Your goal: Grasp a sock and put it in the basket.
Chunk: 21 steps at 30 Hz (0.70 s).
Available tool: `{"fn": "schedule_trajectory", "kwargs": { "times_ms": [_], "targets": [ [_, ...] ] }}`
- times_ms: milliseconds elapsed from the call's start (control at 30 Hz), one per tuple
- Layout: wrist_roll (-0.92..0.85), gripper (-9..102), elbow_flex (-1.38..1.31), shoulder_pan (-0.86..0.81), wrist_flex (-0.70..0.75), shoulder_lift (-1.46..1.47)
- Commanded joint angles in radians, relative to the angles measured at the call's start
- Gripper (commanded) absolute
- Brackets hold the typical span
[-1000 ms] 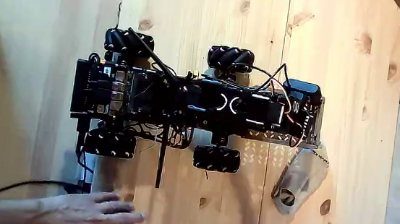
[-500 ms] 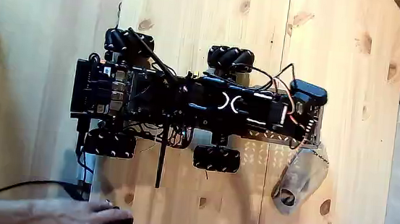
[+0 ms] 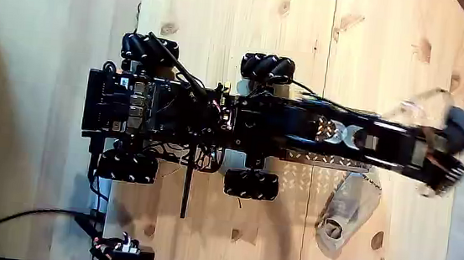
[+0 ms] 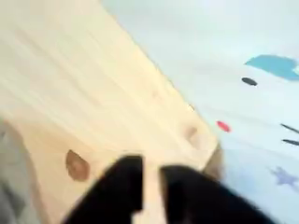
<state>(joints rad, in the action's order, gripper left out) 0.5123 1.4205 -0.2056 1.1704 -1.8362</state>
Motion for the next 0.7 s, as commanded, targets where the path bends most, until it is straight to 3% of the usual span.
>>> {"fn": "schedule_trajectory", "kwargs": {
  "times_ms": [0, 100, 667],
  "targets": [
    [-0.006, 1, -0.126, -0.005, -0.029, 0.19],
    [-0.152, 1, -0.126, -0.038, -0.067, 0.27],
    [-0.411, 0, -0.115, -0.239, -0.067, 0.314]
  ]
}}
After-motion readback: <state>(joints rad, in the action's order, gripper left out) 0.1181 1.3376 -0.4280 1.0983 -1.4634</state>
